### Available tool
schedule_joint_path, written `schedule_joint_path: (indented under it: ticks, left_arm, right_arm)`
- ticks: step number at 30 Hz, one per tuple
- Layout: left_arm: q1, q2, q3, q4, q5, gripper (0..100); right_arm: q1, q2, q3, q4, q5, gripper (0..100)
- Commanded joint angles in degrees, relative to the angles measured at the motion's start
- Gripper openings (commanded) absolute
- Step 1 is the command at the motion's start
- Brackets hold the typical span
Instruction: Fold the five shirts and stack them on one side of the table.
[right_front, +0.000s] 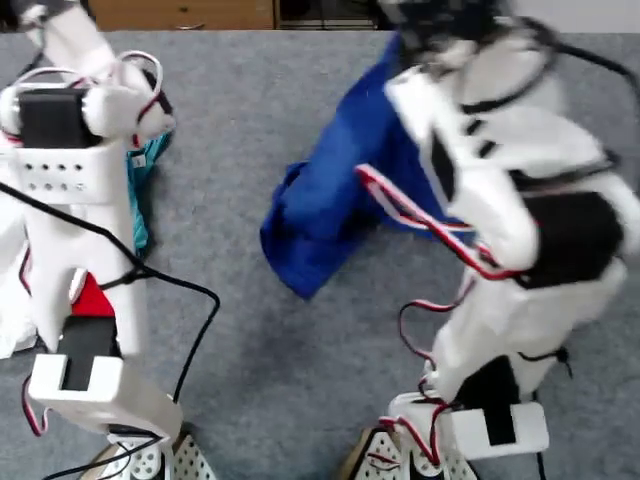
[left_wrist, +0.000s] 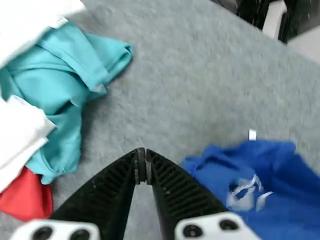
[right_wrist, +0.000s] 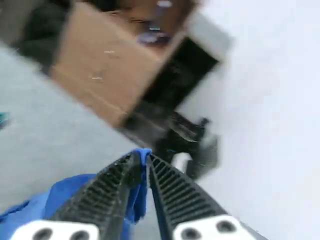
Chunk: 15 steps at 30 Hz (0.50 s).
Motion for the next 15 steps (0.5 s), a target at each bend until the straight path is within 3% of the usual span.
schedule_joint_path:
  ticks: [1, 7, 15]
  left_arm:
    - [4.40, -2.33, 0.97, 0.53, -0.26, 2]
    - [12.13, -2.33, 6.51, -2.02, -0.26, 2]
    - [22.07, -2.33, 20.48, -10.73, -0.26, 2]
  right_arm:
    - [10.33, -2.77, -4.09, -0.44, 0.09, 0.5]
    - [24.84, -2.07, -2.77, 6.07, 0.62, 0.5]
    - [40.04, -1.45, 11.38, 9.93, 3.78, 0.5]
